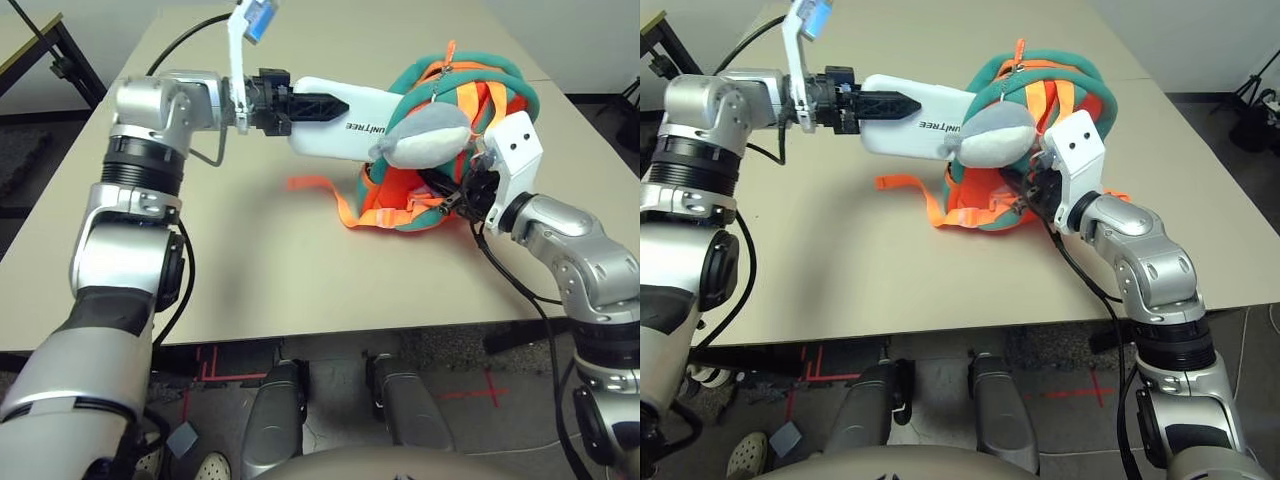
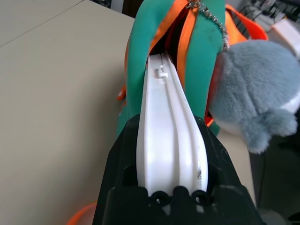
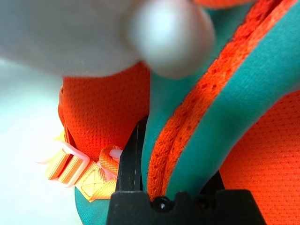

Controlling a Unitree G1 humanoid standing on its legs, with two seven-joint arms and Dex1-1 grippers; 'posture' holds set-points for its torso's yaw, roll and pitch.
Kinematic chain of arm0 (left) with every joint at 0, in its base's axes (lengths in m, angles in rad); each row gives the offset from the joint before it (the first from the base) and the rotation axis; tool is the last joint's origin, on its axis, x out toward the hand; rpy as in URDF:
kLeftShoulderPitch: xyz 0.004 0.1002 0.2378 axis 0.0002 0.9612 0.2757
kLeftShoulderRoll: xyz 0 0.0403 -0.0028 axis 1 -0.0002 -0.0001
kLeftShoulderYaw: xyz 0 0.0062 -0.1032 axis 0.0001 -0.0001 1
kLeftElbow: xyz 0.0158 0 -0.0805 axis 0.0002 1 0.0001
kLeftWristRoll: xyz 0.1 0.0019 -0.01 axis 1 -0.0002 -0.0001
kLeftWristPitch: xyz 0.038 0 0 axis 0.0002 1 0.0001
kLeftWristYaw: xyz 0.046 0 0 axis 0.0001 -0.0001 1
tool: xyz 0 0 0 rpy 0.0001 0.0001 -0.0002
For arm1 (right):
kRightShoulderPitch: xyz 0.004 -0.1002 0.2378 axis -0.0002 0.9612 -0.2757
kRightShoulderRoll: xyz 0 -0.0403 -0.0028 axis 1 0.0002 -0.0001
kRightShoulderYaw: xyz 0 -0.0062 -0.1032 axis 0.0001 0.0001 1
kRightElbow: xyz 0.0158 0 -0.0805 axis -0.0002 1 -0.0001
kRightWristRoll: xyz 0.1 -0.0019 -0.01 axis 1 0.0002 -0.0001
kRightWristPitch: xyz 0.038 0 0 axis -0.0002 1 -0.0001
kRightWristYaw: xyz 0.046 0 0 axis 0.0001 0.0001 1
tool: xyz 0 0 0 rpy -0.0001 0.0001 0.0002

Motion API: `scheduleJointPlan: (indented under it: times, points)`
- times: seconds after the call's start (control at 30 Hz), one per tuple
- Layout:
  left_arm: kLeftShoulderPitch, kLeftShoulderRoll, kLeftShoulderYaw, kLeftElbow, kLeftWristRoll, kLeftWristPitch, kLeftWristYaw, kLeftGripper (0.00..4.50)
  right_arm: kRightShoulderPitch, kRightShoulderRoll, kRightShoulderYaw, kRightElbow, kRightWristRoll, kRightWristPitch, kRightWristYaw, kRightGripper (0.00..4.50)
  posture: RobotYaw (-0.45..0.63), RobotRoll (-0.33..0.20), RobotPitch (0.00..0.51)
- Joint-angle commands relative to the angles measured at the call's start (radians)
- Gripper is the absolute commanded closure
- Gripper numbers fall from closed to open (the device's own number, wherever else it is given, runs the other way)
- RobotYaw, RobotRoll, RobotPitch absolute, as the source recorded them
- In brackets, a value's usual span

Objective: Put the pencil case into the backpack and zip it.

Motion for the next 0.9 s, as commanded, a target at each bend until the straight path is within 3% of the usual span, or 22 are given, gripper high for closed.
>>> scheduleJointPlan:
  times: [0.03, 0.17, 0.3, 0.47, 0.7, 0.9]
  points:
    - [-0.033, -0.104, -0.01, 0.107, 0.067, -0.132, 0.04, 3.27, 0.007, 0.011, 0.031, 0.012, -0.016, 0.007, 0.0, 4.12, -0.17, 0.0, 0.14]
    - [-0.052, -0.19, 0.042, 0.2, 0.108, -0.238, 0.176, 3.27, 0.009, 0.025, 0.032, 0.017, -0.037, -0.015, -0.013, 4.12, -0.17, 0.0, 0.135]
    - [-0.036, -0.198, 0.073, 0.184, 0.111, -0.247, 0.194, 1.86, -0.002, 0.034, 0.033, 0.033, -0.046, -0.033, -0.02, 4.12, -0.17, 0.0, 0.132]
    - [-0.011, -0.132, 0.119, 0.081, 0.086, -0.174, 0.188, 0.0, -0.011, 0.037, 0.033, 0.052, -0.056, -0.048, -0.015, 4.12, -0.16, 0.0, 0.134]
    - [0.076, 0.003, 0.203, -0.187, 0.018, 0.043, 0.207, 0.0, -0.012, 0.033, 0.036, 0.059, -0.061, -0.052, -0.004, 4.12, -0.14, 0.0, 0.14]
    - [0.172, 0.04, 0.251, -0.36, -0.047, 0.185, 0.256, 0.0, -0.019, 0.036, 0.039, 0.076, -0.068, -0.061, 0.005, 4.12, -0.12, 0.0, 0.144]
